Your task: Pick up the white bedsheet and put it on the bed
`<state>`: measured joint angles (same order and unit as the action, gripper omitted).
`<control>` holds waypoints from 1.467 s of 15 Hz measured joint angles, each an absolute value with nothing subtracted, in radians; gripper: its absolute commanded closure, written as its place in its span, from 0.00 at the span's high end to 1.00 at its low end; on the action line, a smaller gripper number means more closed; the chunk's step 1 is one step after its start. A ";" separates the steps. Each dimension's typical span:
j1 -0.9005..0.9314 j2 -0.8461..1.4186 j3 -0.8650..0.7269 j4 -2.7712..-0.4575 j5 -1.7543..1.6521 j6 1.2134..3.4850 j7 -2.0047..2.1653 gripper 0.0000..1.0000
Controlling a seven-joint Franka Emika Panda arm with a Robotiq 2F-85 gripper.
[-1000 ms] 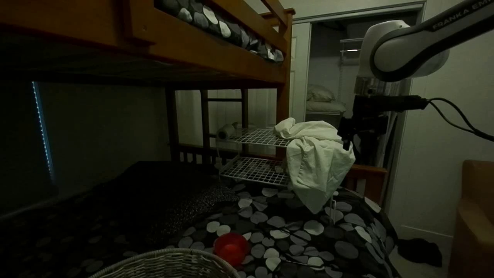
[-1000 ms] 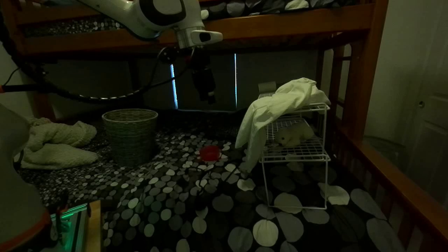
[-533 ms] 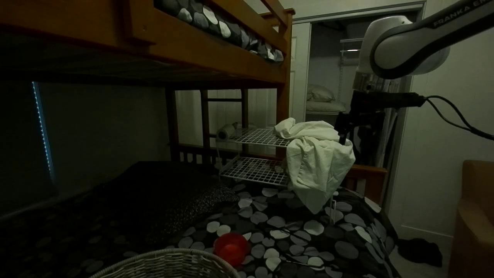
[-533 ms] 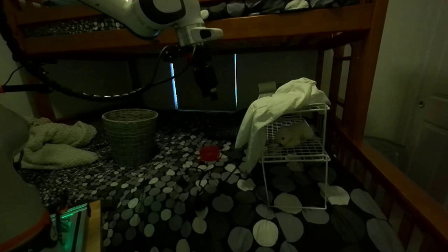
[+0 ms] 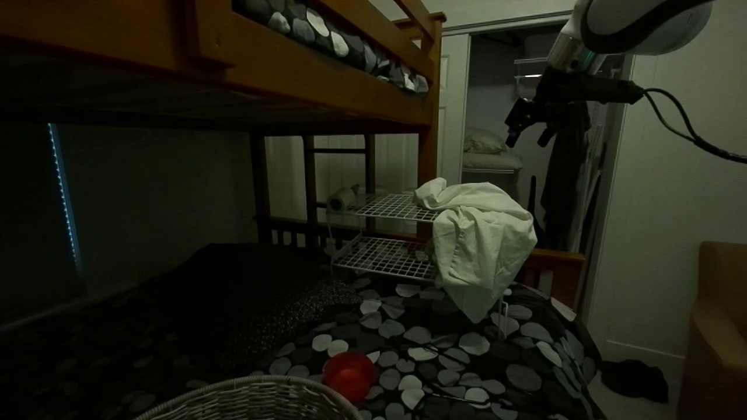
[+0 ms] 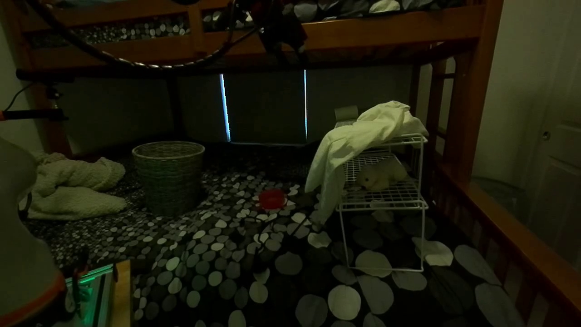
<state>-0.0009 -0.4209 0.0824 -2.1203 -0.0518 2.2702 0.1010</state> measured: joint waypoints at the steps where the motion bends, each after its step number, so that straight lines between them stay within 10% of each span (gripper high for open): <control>1: 0.020 -0.432 0.085 -2.128 -0.048 2.262 0.067 1.00; 22: -0.143 -0.198 0.051 -2.237 -0.383 2.345 0.207 1.00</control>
